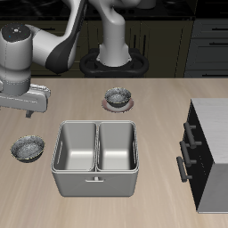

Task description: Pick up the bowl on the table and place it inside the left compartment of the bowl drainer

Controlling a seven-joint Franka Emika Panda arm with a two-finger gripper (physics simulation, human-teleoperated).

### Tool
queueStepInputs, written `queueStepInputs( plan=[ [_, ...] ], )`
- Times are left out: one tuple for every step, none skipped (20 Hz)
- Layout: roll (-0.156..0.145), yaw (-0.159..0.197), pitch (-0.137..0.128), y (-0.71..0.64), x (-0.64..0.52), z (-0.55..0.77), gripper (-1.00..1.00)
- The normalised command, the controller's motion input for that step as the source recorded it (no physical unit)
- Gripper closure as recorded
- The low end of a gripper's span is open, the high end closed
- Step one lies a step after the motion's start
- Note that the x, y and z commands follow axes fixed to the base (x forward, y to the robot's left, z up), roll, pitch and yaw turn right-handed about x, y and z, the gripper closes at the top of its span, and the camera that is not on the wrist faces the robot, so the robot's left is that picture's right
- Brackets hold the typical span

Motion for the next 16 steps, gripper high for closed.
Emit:
queueStepInputs(
  plan=[
    [0.009,-0.004,0.001,-0.02,-0.02,-0.14,-1.00],
    [0.002,0.003,-0.006,-0.01,0.01,-0.08,-1.00],
    [0.040,0.018,0.029,0.03,0.03,-0.42,-1.00],
    [-0.015,0.004,-0.008,-0.01,-0.01,-0.11,-1.00],
    [0.033,0.003,0.018,0.03,0.06,-0.17,-1.00],
    [-0.005,0.017,0.001,-0.03,0.00,-0.11,-1.00],
    [0.001,-0.001,0.003,-0.04,0.04,-0.04,-1.00],
    [0.006,0.012,0.001,0.05,0.00,-0.20,-1.00],
    [0.017,0.002,0.000,-0.05,0.06,-0.08,-1.00],
    [0.050,0.005,0.013,0.14,-0.01,-0.22,-1.00],
    [0.021,0.013,-0.060,0.10,-0.06,-0.09,-1.00],
    [0.073,0.014,-0.066,0.21,-0.06,-0.16,-1.00],
    [0.007,0.048,0.009,0.08,-0.04,-0.19,-1.00],
    [0.057,-0.022,-0.034,0.21,-0.09,-0.12,-1.00],
    [0.095,0.033,-0.083,0.24,0.01,-0.33,-1.00],
    [-0.053,0.067,-0.041,0.01,-0.02,-0.16,-1.00]
  ],
)
